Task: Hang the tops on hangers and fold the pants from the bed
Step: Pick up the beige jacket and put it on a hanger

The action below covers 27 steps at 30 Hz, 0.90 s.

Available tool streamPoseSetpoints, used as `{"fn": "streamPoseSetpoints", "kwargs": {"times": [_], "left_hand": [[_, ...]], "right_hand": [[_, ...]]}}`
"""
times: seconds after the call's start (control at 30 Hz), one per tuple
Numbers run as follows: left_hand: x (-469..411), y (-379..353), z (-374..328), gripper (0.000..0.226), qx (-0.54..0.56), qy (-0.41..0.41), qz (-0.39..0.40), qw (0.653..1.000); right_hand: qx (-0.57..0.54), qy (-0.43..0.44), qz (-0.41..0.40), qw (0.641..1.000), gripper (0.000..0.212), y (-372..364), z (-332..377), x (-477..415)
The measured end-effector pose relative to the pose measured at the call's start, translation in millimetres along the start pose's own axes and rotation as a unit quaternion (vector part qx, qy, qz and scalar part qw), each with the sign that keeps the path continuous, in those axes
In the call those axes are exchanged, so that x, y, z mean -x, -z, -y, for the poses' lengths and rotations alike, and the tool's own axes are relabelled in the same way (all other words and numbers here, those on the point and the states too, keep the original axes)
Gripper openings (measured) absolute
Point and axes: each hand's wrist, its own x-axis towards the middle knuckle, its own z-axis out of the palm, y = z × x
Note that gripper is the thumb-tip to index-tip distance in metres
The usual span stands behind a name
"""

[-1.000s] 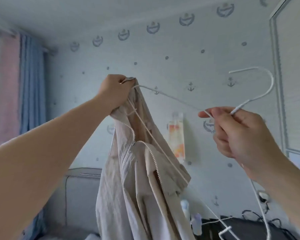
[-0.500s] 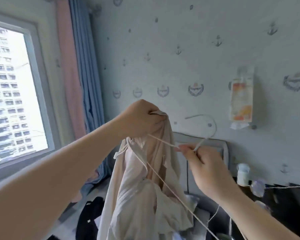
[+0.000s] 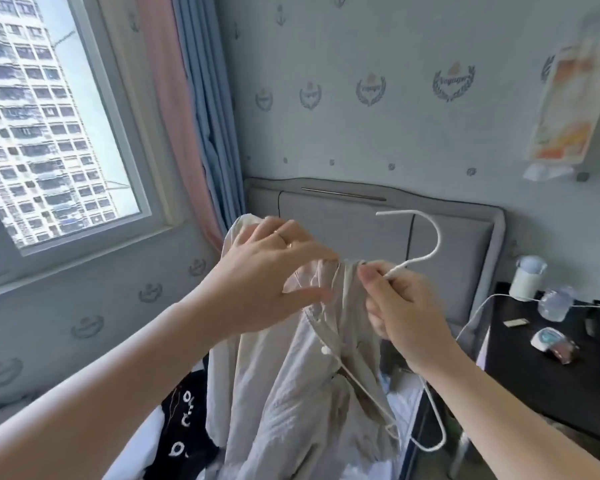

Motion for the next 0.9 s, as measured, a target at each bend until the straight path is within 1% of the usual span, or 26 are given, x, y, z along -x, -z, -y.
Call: {"fn": "streamPoseSetpoints", "kwargs": {"times": [0.03,0.07,0.17,0.2,0.23,0.33,0.4,0.43,0.53,0.7,0.77,0.8,0.87,0.9], "left_hand": [[7,-4,3,0.050,-0.028,-0.004,0.002,1.000],[12,-8,5,0.052,-0.040,-0.007,-0.001,0.999],[22,-23,2,0.047,-0.042,0.001,-0.027,0.999],[24,-29,-2,0.047,-0.031,0.004,-0.019,0.999],[28,-36,-6,0.048,-0.021,0.002,-0.005,1.000],[42,-61,-14,0.054,0.014,0.016,0.031,0.999],[54,-75,-13,0.059,0.063,0.048,0.052,0.995],[59,-82,-12,0.056,0.084,0.060,0.050,0.993],[75,-105,-25,0.042,0.138,0.076,0.047,0.986],[92,-140,-60,0.045,0.171,0.088,0.074,0.979],[96,-151,-61,0.035,0.193,0.111,0.086,0.971],[99,-156,-61,0.030,0.210,0.126,0.082,0.966],[109,-163,-60,0.024,0.248,0.175,0.053,0.951],[116,-166,-60,0.021,0.275,0.205,0.026,0.939]], "right_hand": [[-0.004,0.004,0.010,1.000,0.037,5,-1,1],[0.003,0.012,0.021,1.000,0.042,9,-2,3],[0.060,0.040,0.051,0.996,0.076,18,-7,13],[0.081,0.051,0.057,0.994,0.082,19,-9,18],[0.097,0.061,0.064,0.991,0.080,21,-12,24],[0.161,0.056,0.074,0.983,0.053,26,-19,41],[0.227,0.026,0.071,0.971,0.032,38,-29,51],[0.252,0.004,0.070,0.965,0.027,44,-35,57],[0.291,-0.029,0.055,0.955,0.027,52,-53,79],[0.302,-0.063,0.073,0.948,0.026,39,-80,109],[0.309,-0.081,0.057,0.946,0.022,34,-85,114],[0.324,-0.073,0.035,0.943,0.018,33,-87,117],[0.389,-0.003,-0.039,0.920,0.011,33,-93,127],[0.409,0.035,-0.077,0.909,0.013,34,-97,135]]}}
